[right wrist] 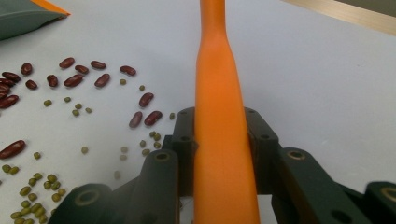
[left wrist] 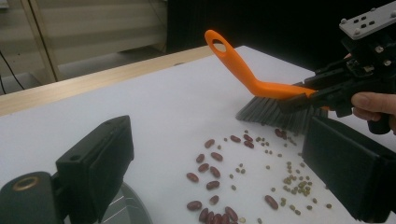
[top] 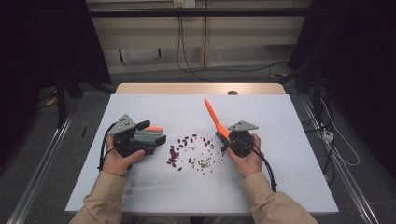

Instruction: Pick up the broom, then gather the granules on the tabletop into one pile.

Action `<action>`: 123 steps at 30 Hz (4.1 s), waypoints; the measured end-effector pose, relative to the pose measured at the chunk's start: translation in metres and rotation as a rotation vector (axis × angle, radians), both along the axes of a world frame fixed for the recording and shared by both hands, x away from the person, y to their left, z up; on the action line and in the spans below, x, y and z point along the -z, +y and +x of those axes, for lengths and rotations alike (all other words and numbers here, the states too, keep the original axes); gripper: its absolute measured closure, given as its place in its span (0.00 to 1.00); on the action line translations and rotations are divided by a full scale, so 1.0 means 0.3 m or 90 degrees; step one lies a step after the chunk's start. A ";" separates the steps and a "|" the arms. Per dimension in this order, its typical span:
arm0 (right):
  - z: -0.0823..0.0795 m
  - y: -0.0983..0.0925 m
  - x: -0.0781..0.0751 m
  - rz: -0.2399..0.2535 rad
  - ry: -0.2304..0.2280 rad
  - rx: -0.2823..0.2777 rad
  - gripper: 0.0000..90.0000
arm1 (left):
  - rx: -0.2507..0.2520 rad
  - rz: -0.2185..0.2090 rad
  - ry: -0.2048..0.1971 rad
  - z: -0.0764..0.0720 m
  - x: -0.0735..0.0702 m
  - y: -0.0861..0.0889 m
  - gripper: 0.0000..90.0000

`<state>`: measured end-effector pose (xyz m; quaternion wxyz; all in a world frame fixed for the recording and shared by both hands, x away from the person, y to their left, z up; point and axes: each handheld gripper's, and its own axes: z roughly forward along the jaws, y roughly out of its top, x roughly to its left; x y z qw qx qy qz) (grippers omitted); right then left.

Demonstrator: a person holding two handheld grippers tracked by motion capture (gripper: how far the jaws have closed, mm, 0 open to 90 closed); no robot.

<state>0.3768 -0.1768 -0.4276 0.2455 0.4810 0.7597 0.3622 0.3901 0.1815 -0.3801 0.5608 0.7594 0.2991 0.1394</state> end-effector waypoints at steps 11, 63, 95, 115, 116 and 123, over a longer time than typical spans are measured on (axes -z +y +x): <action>-0.004 0.035 0.000 0.000 -0.003 -0.009 0.78 | 0.001 0.000 -0.003 -0.001 -0.001 0.000 0.10; -0.047 0.221 0.002 0.012 -0.029 -0.092 0.79 | 0.006 0.005 -0.002 -0.002 0.000 0.002 0.10; 0.159 0.059 -0.033 0.083 -0.067 -0.178 0.79 | 0.005 0.013 0.009 0.007 0.011 0.004 0.10; 0.336 0.084 0.004 0.106 -0.054 -0.243 0.79 | -0.003 0.011 0.011 0.012 0.013 0.017 0.10; 0.340 0.088 0.010 0.100 -0.055 -0.243 0.79 | -0.006 0.011 0.011 0.013 0.013 0.018 0.10; 0.350 0.127 0.041 0.082 -0.042 -0.266 0.78 | -0.009 0.012 0.013 0.016 0.016 0.023 0.10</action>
